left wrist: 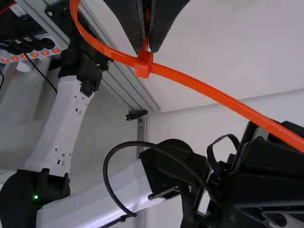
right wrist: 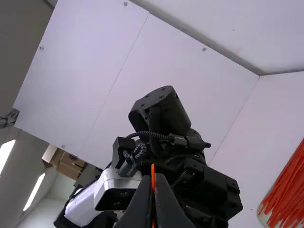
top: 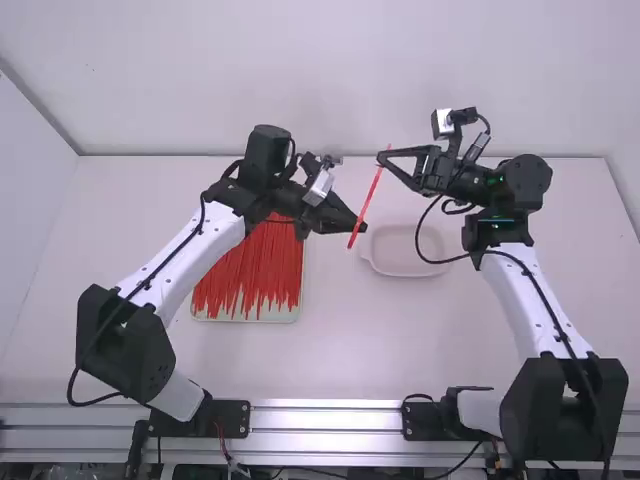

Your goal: Fasten the cable tie

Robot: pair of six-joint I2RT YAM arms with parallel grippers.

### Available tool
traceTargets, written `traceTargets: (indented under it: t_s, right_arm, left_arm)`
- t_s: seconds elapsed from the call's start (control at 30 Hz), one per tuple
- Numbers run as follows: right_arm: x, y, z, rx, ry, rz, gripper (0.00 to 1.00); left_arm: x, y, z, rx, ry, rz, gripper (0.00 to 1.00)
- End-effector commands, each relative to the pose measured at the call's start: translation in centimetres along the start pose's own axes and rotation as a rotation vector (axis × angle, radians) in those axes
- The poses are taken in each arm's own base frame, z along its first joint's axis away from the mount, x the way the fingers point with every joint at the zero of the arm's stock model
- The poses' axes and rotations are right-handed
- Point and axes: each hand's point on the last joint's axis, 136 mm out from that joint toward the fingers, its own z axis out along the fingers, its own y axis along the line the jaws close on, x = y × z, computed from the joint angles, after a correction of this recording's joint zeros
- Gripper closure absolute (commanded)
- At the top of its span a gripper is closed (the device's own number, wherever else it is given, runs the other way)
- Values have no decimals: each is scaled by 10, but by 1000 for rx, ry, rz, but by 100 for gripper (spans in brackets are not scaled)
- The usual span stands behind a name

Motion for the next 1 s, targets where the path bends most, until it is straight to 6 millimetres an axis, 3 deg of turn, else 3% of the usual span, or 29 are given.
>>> traceTargets:
  t_s: [0.0,0.2,0.43,0.8,0.97]
  right_arm:
    - [-1,16,0,-14,10,-37,100]
    - [-4,22,0,-27,-7,-40,100]
    - [-14,37,-15,-48,-49,-70,100]
    - [-22,45,-25,-56,-95,-87,100]
    - [-21,45,-24,-56,-88,-116,97]
  left_arm:
    - [-10,-3,0,-12,6,34,98]
    - [7,5,-1,-63,42,5,98]
    - [32,8,-4,-102,70,-57,98]
    - [64,7,-5,-141,109,-131,98]
    - [68,6,-5,-141,108,-135,98]
